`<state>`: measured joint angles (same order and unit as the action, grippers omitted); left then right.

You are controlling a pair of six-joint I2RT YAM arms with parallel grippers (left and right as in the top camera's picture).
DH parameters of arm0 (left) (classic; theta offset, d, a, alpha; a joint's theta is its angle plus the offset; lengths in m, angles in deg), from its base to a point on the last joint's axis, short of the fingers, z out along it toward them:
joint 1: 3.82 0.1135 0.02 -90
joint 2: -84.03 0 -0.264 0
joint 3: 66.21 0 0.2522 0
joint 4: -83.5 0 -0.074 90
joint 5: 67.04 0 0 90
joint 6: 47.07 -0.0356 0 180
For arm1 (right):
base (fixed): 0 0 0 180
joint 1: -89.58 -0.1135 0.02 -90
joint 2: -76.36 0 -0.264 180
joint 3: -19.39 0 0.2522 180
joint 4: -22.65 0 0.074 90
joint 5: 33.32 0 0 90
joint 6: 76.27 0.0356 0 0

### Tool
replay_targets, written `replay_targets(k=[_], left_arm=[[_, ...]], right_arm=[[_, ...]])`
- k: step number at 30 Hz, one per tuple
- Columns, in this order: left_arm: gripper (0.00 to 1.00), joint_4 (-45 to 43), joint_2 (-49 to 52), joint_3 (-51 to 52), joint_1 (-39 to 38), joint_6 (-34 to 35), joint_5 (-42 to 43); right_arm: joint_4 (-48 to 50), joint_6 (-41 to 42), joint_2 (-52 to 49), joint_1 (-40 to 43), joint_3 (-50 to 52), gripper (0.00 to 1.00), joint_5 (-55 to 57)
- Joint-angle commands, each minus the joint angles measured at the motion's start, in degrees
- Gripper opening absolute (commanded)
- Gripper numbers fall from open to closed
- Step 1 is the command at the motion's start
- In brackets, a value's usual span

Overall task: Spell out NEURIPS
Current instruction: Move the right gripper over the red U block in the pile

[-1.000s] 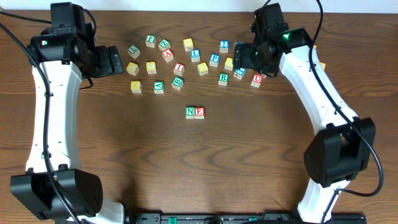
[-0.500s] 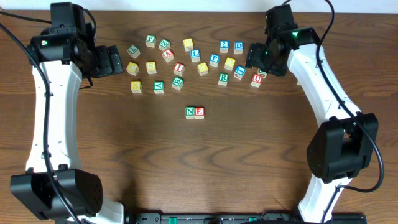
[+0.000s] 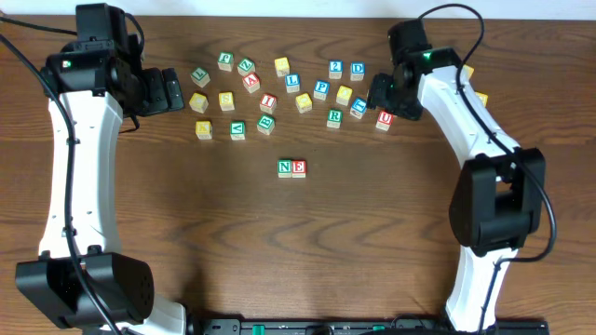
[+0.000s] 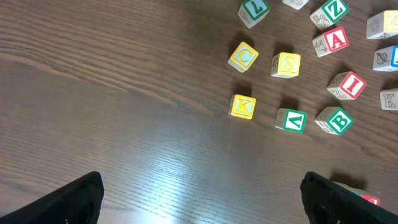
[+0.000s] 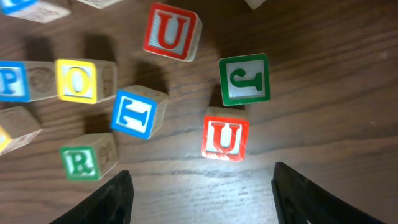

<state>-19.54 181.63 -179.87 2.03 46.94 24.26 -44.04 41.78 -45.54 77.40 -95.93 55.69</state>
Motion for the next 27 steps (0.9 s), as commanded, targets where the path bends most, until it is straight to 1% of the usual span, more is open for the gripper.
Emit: replay_targets(k=[1,5,12,17,23,27], left_arm=[[1.0,0.2,-0.6,-0.6,0.2,-0.8,-0.7],[1.0,0.2,-0.6,-0.6,0.2,-0.8,-0.7],[1.0,0.2,-0.6,-0.6,0.2,-0.8,-0.7],[1.0,0.2,-0.6,-0.6,0.2,-0.8,-0.7],[1.0,0.2,-0.6,-0.6,0.2,-0.8,-0.7],[1.0,0.2,-0.6,-0.6,0.2,-0.8,-0.7]], right_arm=[[0.4,0.7,-2.2,0.6,0.5,0.66,1.1],[2.1,0.6,-4.0,0.7,0.5,0.66,2.6],[3.8,-1.9,-6.4,0.7,0.5,0.63,2.6],[4.2,-2.0,-8.2,0.7,0.5,0.61,2.8],[4.3,-2.9,-8.5,0.7,0.5,0.56,2.8],[4.2,-3.6,-8.5,0.7,0.5,0.48,2.8]])
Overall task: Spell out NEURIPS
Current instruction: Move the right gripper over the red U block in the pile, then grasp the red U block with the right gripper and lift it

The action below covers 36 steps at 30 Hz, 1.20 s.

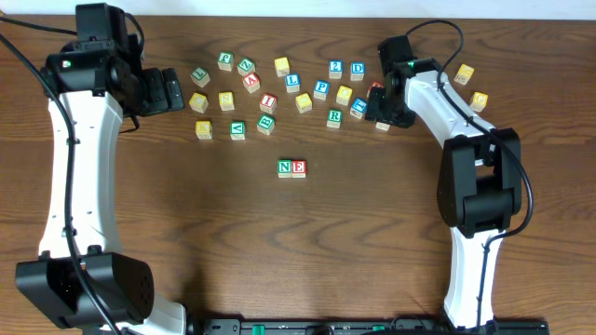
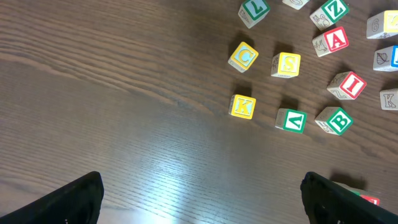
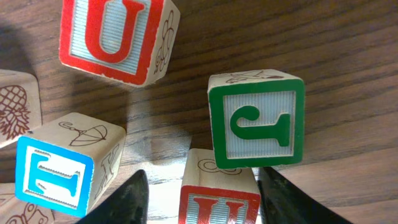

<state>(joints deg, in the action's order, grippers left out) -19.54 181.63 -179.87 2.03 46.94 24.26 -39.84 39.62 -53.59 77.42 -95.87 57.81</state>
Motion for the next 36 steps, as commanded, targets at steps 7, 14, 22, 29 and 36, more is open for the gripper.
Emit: replay_targets(k=[7,14,22,29,36], left_arm=[[1.0,0.2,-0.6,-0.6,0.2,-0.8,-0.7],[1.0,0.2,-0.6,-0.6,0.2,-0.8,-0.7],[1.0,0.2,-0.6,-0.6,0.2,-0.8,-0.7],[1.0,0.2,-0.6,-0.6,0.2,-0.8,-0.7],[1.0,0.2,-0.6,-0.6,0.2,-0.8,-0.7]], right_arm=[[-0.3,-3.4,-0.3,0.7,0.3,0.41,-1.0],[-1.9,-5.2,0.6,0.5,0.3,0.31,-1.9],[-4.8,-5.4,1.2,-0.1,0.3,0.27,-1.9],[-8.8,-7.8,1.2,-2.8,0.3,0.26,-1.9],[-11.6,-7.8,1.2,-8.1,0.3,0.26,-2.2]])
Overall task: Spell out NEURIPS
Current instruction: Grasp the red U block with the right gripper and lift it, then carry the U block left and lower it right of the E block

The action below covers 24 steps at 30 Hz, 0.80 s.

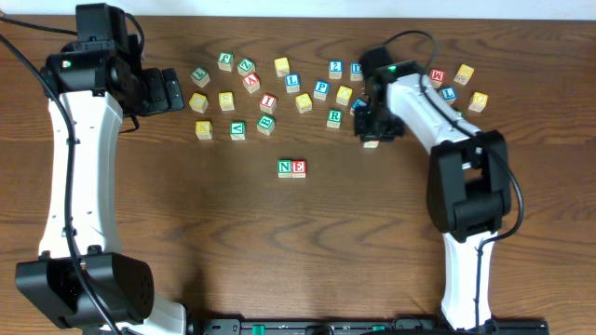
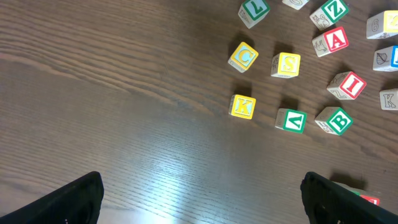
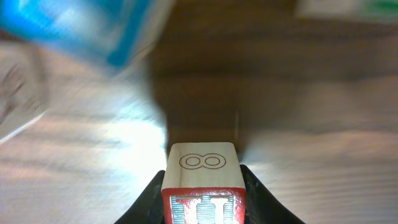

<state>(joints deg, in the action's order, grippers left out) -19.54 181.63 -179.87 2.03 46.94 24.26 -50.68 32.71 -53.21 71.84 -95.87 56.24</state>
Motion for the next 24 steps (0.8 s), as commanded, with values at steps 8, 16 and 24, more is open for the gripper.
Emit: replay_targets(k=[8,16,24], left_arm=[[1.0,0.2,-0.6,-0.6,0.2,-0.8,-0.7],[1.0,0.2,-0.6,-0.6,0.2,-0.8,-0.7],[1.0,0.2,-0.6,-0.6,0.2,-0.8,-0.7]], right_arm=[[-2.8,1.0,0.8,-10.0,0.3,0.26,-1.9],[-2.8,5.8,0.8,-13.5,0.3,0.26,-3.1],[-3.1,6.3,0.8,-15.0,0.3,0.3,-5.8]])
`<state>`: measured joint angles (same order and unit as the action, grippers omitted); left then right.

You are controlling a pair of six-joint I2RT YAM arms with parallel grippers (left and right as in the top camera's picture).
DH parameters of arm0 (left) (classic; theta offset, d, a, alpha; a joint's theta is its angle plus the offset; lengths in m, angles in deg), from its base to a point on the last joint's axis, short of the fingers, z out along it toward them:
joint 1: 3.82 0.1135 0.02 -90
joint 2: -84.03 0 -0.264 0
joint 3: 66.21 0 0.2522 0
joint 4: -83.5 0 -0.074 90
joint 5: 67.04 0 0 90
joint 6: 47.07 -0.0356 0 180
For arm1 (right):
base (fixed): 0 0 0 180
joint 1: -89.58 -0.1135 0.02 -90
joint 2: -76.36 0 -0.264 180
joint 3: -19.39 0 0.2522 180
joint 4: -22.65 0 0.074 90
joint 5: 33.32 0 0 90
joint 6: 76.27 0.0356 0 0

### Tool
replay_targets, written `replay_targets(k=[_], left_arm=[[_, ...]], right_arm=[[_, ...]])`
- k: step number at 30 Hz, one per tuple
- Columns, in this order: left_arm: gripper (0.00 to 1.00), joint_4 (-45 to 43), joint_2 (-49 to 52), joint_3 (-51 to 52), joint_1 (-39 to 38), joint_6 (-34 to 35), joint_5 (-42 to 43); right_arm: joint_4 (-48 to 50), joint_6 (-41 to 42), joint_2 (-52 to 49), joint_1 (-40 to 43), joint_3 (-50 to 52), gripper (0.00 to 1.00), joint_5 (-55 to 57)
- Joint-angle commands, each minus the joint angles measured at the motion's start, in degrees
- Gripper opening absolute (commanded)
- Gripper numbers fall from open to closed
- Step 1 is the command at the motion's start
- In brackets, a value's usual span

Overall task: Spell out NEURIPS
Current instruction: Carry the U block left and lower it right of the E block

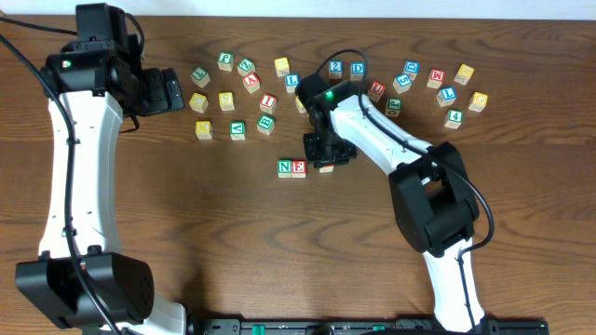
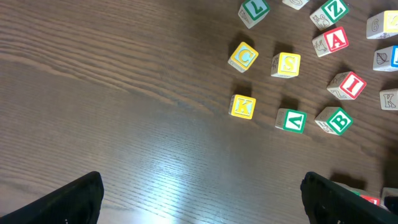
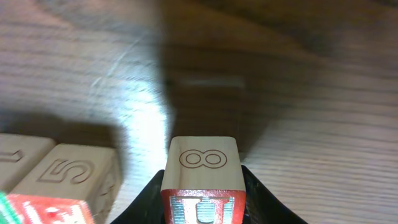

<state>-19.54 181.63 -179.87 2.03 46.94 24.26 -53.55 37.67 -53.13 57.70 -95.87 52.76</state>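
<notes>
The green N block [image 1: 285,168] and red E block [image 1: 299,168] stand side by side in the middle of the table. My right gripper [image 1: 326,158] is just right of the E, shut on a red U block [image 3: 202,186] with an 8 on its upper face. In the right wrist view the E block [image 3: 68,186] lies left of the U with a small gap between them. Whether the U rests on the table cannot be told. My left gripper [image 2: 202,208] hangs open over bare wood at the far left. The yellow S [image 2: 286,64] and red I [image 2: 347,85] lie among the loose blocks.
Several loose letter blocks [image 1: 251,93] are scattered across the back of the table, more at the back right [image 1: 447,88], among them a second red U [image 1: 376,90]. My right arm [image 1: 372,130] reaches across the cluster's right part and hides some blocks.
My right gripper, still shut on the U block, has moved from the right part of the cluster to the left and toward the front, just right of the E. The left arm is unchanged.
My right gripper was open above a red U at the right of the cluster, then low around it. Later it was shut on the block and further left. Now it holds the U beside N and E. The left gripper stayed open and still throughout.
</notes>
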Motion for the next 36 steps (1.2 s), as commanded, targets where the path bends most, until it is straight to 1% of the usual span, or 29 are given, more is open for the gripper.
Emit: replay_targets(k=[1,18,19,22,28,31,36], left_arm=[[1.0,0.2,-0.6,-0.6,0.2,-0.8,-0.7],[1.0,0.2,-0.6,-0.6,0.2,-0.8,-0.7],[1.0,0.2,-0.6,-0.6,0.2,-0.8,-0.7],[1.0,0.2,-0.6,-0.6,0.2,-0.8,-0.7],[1.0,0.2,-0.6,-0.6,0.2,-0.8,-0.7],[1.0,0.2,-0.6,-0.6,0.2,-0.8,-0.7],[1.0,0.2,-0.6,-0.6,0.2,-0.8,-0.7]], right_arm=[[-0.3,1.3,0.7,-0.9,0.3,0.3,-2.6],[-0.6,1.3,0.7,-1.4,0.3,0.31,-4.7],[-0.7,1.3,0.7,-1.4,0.3,0.33,-4.6],[-0.8,1.3,0.7,-1.4,0.3,0.36,-4.6],[-1.4,1.3,1.6,-1.3,-0.6,0.39,-4.8],[-1.4,0.2,2.5,-1.0,-1.2,0.4,-6.6],[-2.1,-0.4,3.8,-0.2,-1.6,0.4,-8.5]])
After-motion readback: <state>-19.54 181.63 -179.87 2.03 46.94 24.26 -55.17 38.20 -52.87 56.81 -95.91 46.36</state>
